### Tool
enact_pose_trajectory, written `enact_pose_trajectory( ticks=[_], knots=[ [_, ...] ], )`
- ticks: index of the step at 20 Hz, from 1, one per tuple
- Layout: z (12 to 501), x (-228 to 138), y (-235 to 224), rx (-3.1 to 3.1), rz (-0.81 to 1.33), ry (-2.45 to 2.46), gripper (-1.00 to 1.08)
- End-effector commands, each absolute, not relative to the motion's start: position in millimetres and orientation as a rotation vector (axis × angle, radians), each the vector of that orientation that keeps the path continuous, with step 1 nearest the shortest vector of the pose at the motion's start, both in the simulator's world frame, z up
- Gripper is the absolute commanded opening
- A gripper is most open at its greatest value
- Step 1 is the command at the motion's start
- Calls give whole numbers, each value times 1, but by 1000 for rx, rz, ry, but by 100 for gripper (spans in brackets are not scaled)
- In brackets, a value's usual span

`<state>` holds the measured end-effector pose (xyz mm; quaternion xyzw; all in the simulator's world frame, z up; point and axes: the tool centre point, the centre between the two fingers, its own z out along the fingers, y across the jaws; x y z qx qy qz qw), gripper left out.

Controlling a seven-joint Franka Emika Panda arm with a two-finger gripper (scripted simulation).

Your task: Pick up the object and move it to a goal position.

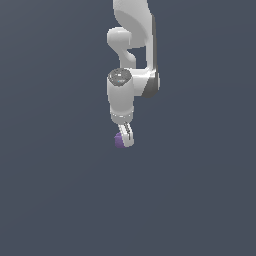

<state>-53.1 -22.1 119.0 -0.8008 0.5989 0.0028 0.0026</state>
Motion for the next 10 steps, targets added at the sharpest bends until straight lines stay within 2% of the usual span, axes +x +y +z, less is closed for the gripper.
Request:
enact_pose_trajectory(
  ticks=[1,10],
  knots=[
    [117,-55,-23,-2460,6,1948,100],
    [113,-60,-24,-2345,1,2090,100]
  ],
)
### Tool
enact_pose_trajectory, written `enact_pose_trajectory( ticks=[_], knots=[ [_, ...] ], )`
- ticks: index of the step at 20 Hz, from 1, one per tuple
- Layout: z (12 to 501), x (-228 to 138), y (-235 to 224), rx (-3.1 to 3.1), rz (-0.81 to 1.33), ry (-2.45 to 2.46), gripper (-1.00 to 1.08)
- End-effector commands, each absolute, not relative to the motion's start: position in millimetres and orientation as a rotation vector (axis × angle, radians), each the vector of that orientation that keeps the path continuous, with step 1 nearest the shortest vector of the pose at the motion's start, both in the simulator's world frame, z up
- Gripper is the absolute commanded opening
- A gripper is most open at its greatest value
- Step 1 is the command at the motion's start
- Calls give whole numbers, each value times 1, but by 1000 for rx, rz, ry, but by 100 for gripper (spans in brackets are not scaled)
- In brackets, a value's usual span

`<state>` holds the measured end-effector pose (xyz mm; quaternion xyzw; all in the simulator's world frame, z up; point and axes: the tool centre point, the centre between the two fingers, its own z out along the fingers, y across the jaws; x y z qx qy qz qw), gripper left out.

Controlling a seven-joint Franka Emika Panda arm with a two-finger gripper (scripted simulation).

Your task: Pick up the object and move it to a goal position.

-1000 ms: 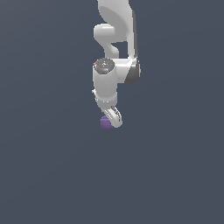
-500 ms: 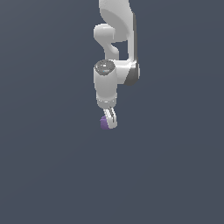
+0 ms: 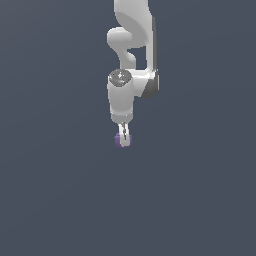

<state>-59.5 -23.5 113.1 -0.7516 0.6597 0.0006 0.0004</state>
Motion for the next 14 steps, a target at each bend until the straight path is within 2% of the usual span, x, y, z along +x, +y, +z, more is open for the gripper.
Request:
enact_pose_trajectory(
  ticks=[1,8,14],
  knots=[
    [112,-60,-24,-2339,1,2097,100],
    [111,-61,-24,-2332,0,2105,100],
    [91,-61,-24,-2330,0,2108,100]
  ],
)
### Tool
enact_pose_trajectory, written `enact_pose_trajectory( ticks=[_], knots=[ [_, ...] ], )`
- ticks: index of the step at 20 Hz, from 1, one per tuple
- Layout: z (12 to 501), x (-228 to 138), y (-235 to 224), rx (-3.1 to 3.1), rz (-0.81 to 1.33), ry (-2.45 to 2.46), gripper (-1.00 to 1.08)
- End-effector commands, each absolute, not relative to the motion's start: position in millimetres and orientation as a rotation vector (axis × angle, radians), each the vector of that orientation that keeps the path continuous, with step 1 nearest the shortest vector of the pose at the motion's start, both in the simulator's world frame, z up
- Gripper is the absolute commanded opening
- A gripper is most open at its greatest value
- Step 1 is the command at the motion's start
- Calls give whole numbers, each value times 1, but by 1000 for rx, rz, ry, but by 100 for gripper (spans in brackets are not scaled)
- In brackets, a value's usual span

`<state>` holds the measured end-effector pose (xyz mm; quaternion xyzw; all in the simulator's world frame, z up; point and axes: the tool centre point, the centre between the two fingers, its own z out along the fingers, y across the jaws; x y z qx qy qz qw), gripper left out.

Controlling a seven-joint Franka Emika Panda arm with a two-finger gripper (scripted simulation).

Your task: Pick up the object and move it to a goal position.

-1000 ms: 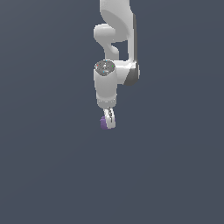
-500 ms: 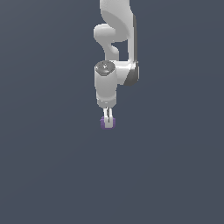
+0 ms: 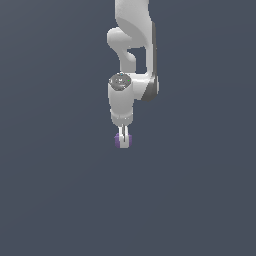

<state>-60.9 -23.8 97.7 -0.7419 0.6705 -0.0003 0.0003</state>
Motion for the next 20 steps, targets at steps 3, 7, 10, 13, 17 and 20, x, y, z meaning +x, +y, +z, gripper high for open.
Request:
enact_pose_trajectory(
  ticks=[3,7,10,13,17,20],
  knots=[
    [76,-62,-24,-2329,0,2109,100],
    [64,-61,-24,-2328,0,2110,100],
    [62,-61,-24,-2328,0,2110,100],
    [62,-61,-24,-2328,0,2110,-100],
    [62,-61,-24,-2328,0,2110,-100],
    [62,-61,-24,-2328,0,2110,-100]
  ],
)
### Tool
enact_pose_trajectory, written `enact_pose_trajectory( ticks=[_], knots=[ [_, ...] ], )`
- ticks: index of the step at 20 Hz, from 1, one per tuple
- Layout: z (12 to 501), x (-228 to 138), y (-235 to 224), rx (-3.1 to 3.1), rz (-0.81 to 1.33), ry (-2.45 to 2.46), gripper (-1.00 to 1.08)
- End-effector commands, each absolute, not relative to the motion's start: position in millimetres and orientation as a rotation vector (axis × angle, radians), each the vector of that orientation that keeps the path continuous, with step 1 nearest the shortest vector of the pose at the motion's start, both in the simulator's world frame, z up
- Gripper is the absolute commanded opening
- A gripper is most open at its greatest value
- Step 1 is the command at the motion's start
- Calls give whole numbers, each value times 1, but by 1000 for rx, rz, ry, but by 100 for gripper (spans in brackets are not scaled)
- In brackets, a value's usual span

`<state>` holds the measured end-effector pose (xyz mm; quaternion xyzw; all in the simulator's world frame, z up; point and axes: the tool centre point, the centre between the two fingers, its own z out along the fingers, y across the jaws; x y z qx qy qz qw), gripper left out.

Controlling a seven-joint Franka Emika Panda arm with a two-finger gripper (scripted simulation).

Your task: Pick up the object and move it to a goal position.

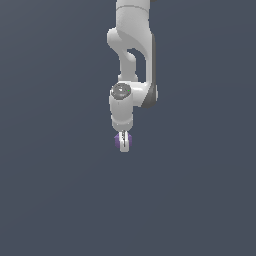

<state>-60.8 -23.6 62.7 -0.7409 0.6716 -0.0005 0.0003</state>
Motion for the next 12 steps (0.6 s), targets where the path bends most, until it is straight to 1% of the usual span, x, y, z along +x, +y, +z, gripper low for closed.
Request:
enact_pose_trajectory(
  ticks=[1,7,12],
  knots=[
    [63,-61,-24,-2326,-1,2110,-100],
    [73,-61,-29,-2326,-1,2110,-100],
    [97,-62,-40,-2326,0,2110,-100]
  ],
)
